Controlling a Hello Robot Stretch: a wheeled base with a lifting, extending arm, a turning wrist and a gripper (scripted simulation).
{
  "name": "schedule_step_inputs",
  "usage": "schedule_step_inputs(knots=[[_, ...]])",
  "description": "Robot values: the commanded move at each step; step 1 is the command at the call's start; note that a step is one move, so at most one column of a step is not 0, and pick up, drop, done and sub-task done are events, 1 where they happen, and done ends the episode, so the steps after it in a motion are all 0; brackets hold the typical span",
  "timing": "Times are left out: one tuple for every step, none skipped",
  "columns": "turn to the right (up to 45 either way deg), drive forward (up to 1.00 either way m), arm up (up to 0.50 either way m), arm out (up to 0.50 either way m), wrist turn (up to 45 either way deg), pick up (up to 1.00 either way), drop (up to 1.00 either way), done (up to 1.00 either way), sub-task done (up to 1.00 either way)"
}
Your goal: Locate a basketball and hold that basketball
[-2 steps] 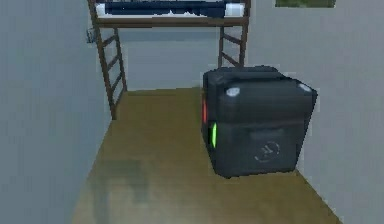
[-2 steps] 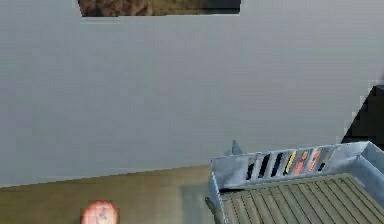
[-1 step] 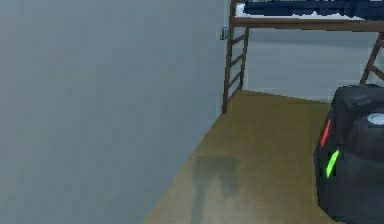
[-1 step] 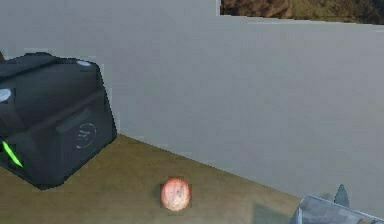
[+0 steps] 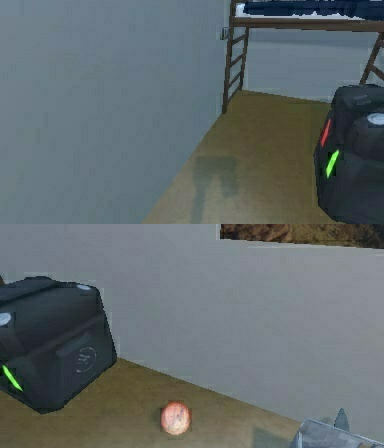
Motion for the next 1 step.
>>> schedule_step_inputs(knots=[[0.0,0.00,0.00,0.50,0.0,0.00,0.00,0.00,0.00]])
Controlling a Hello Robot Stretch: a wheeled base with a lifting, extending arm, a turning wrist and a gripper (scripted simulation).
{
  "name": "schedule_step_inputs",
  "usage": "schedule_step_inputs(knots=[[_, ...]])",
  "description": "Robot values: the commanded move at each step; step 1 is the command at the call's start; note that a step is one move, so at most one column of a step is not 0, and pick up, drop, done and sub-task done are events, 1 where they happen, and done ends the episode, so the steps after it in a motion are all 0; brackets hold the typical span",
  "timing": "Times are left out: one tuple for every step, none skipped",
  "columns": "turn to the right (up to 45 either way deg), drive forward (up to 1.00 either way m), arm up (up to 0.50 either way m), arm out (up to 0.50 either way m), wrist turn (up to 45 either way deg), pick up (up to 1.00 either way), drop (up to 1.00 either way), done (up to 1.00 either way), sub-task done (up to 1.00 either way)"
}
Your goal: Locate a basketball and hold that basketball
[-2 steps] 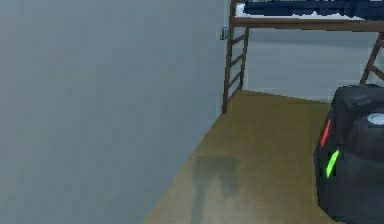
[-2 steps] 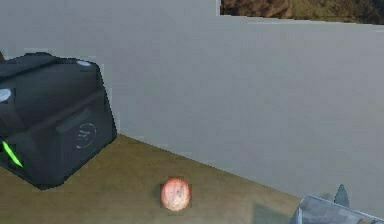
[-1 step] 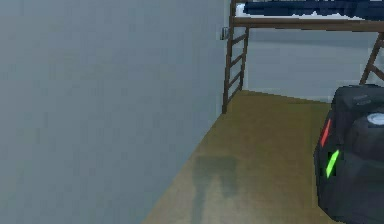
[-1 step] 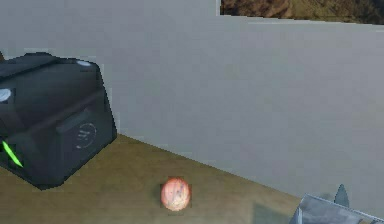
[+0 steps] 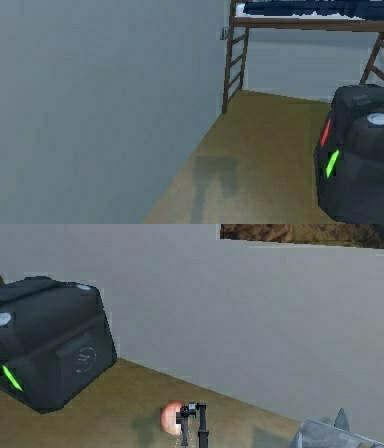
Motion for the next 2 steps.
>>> schedule_step_inputs(knots=[[0.0,0.00,0.00,0.00,45.0,0.00,0.00,0.00,0.00],[0.0,0.00,0.00,0.00,45.0,0.00,0.00,0.00,0.00]])
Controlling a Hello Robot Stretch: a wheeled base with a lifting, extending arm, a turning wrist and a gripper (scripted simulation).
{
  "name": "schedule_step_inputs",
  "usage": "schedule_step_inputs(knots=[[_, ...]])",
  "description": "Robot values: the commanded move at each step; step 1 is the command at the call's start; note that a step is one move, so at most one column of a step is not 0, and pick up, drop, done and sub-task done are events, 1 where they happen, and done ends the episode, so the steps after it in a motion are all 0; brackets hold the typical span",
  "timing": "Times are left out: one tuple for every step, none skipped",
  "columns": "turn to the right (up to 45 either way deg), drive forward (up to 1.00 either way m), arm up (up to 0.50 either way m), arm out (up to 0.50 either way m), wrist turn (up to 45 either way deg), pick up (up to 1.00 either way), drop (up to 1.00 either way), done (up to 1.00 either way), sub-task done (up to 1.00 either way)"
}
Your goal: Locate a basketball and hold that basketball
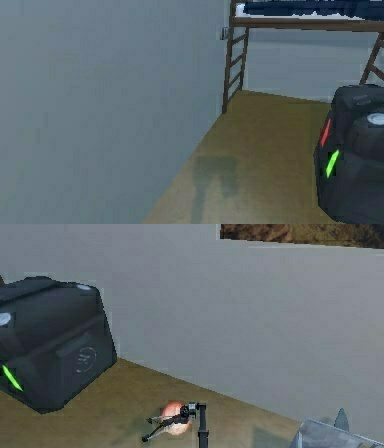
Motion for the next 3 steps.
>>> schedule_step_inputs(knots=[[0.0,0.00,0.00,0.00,45.0,0.00,0.00,0.00,0.00],[0.0,0.00,0.00,0.00,18.0,0.00,0.00,0.00,0.00],[0.0,0.00,-0.30,0.00,0.0,0.00,0.00,0.00,0.00]])
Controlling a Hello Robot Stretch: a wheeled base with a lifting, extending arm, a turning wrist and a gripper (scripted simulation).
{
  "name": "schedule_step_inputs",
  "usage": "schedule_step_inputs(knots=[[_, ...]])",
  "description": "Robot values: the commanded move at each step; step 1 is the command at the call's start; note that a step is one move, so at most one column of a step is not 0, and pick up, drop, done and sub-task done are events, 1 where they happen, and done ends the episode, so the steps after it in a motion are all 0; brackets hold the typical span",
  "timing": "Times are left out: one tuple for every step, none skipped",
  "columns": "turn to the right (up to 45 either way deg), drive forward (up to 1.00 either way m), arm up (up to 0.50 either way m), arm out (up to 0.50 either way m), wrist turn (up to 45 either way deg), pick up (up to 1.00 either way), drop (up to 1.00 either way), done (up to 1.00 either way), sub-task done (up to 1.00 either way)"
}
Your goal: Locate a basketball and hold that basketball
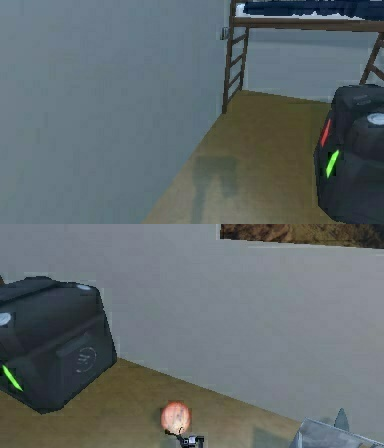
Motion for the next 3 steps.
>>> schedule_step_inputs(knots=[[0.0,0.00,0.00,0.00,0.0,1.00,0.00,0.00,0.00],[0.0,0.00,0.10,0.00,0.0,0.00,0.00,0.00,0.00],[0.0,0.00,0.00,0.00,0.0,0.00,0.00,1.00,0.00]])
